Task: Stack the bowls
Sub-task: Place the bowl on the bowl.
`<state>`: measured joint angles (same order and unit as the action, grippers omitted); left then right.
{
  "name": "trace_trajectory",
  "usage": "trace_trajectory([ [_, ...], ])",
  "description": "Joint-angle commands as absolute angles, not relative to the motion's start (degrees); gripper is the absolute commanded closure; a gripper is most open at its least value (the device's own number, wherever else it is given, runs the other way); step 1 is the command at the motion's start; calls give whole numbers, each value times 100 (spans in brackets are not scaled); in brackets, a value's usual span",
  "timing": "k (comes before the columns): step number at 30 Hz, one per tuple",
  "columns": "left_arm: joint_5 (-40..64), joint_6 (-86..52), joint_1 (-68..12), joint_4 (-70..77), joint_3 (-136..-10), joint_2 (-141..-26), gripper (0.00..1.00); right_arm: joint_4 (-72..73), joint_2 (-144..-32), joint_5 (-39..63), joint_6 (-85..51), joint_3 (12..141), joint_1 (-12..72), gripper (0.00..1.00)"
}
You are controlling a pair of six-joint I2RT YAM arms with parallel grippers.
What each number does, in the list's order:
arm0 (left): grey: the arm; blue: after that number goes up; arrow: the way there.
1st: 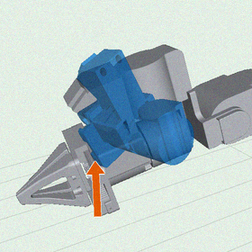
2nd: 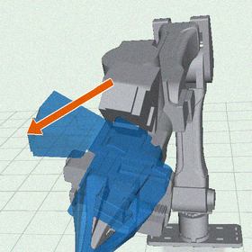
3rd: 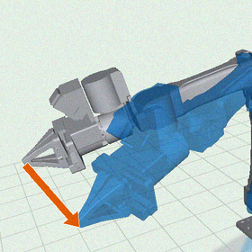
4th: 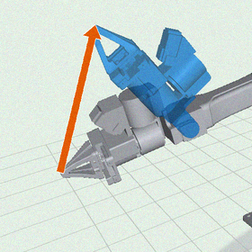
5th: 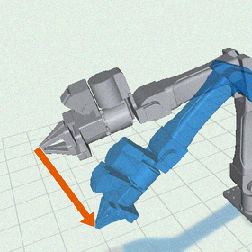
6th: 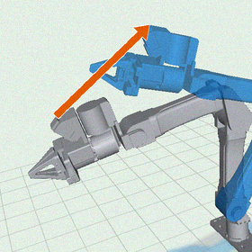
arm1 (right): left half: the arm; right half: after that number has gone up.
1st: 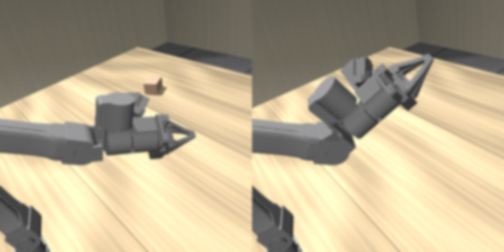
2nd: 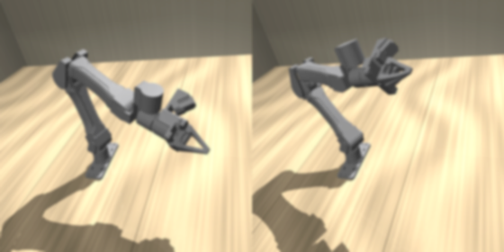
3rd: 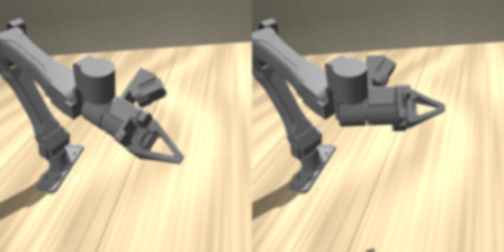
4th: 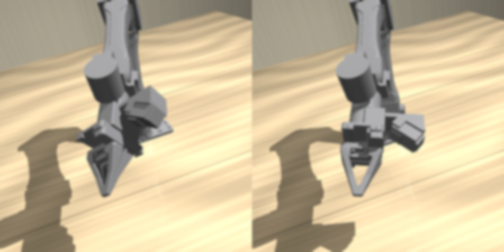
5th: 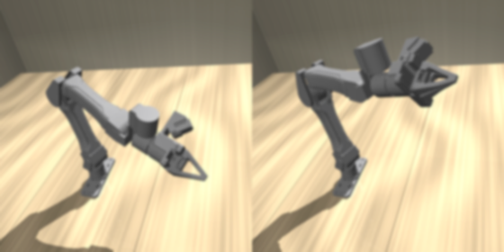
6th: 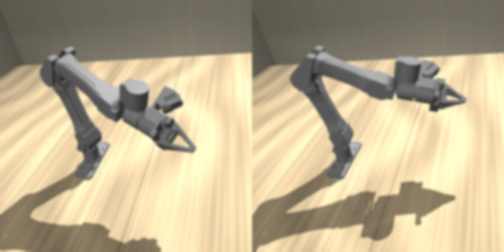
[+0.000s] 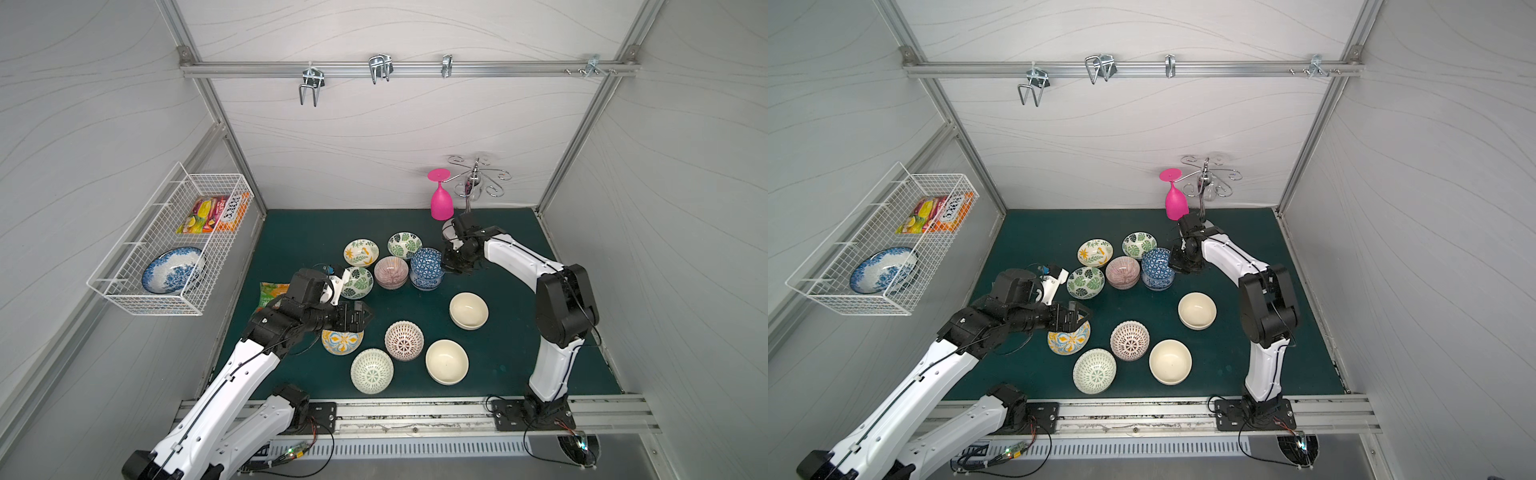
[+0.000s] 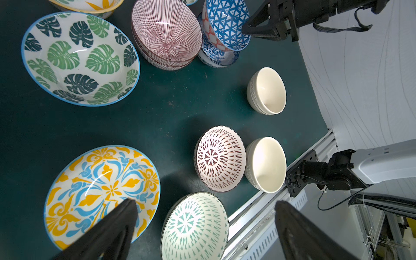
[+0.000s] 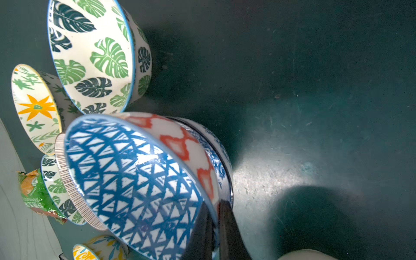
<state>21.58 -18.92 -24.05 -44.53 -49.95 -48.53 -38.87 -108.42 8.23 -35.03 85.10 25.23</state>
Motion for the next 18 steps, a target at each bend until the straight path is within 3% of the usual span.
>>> trace_trajectory([
  [1,2114,-1889,-2416,-4245,-5009,-4861,0,-3983,-10891,744,-3407,8700,2622,100],
  [17,2074,-1882,-2417,-4267,-5018,-4860,0,-4096,-11162,630,-3431,8780,2750,100],
  [18,2073,-1883,-2413,-4271,-5023,-4858,0,-4133,-11186,656,-3429,8818,2747,88],
])
